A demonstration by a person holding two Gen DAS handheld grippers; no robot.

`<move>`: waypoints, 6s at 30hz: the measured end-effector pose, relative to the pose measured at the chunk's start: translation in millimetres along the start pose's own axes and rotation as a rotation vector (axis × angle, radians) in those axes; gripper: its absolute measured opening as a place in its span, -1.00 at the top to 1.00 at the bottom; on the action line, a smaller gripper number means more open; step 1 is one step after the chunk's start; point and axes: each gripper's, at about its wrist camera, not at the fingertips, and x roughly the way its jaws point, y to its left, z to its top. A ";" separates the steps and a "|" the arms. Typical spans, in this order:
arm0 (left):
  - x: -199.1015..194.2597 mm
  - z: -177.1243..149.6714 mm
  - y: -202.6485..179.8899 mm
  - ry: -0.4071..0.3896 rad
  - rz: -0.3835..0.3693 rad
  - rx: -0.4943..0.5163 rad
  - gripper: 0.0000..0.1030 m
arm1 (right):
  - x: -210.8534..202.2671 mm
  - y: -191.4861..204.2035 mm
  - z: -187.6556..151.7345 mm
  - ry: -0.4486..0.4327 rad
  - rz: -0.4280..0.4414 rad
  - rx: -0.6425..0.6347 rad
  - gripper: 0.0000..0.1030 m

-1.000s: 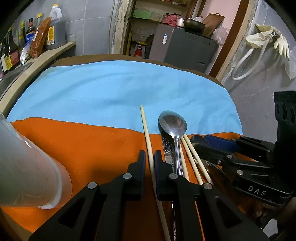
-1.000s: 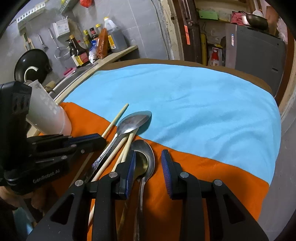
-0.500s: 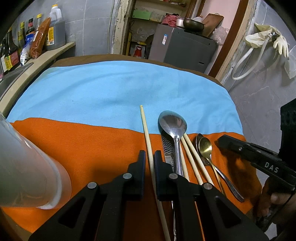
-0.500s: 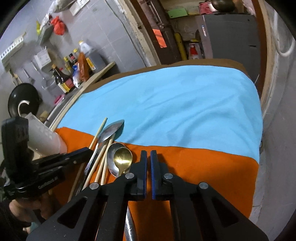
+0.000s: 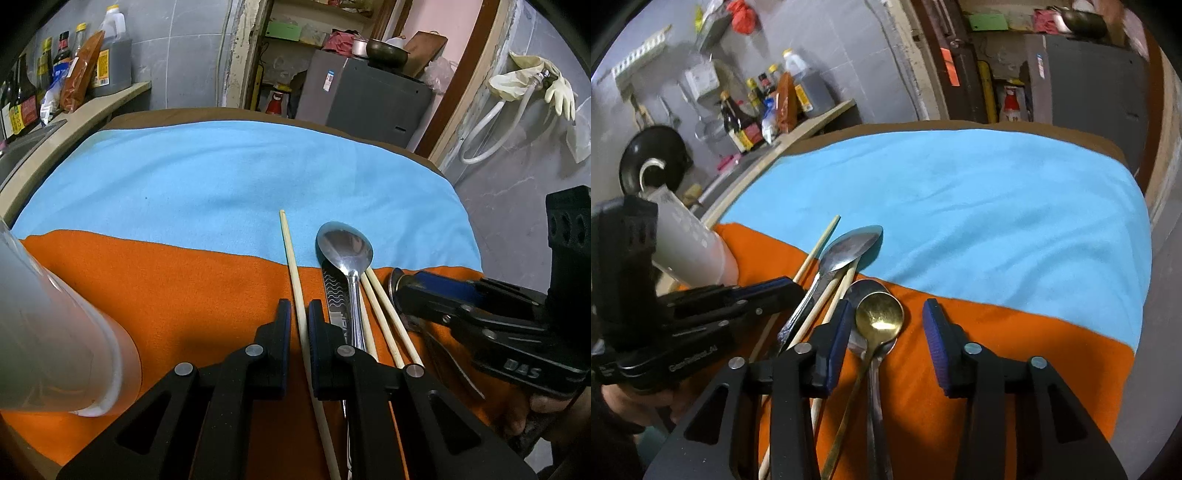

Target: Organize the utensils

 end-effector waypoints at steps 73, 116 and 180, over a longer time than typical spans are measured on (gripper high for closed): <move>-219.1 67.9 213.1 -0.806 -0.161 -0.203 0.96 | -63.2 221.7 85.8 -0.787 -0.031 -0.092 0.95; -266.5 18.5 115.6 -0.675 -0.070 -0.088 -0.57 | -159.8 189.5 34.4 -0.785 -0.119 -0.065 -0.56; 13.4 18.7 -1.8 0.029 -0.052 0.036 0.71 | -29.0 7.8 -41.9 -0.014 -0.116 -0.026 -0.02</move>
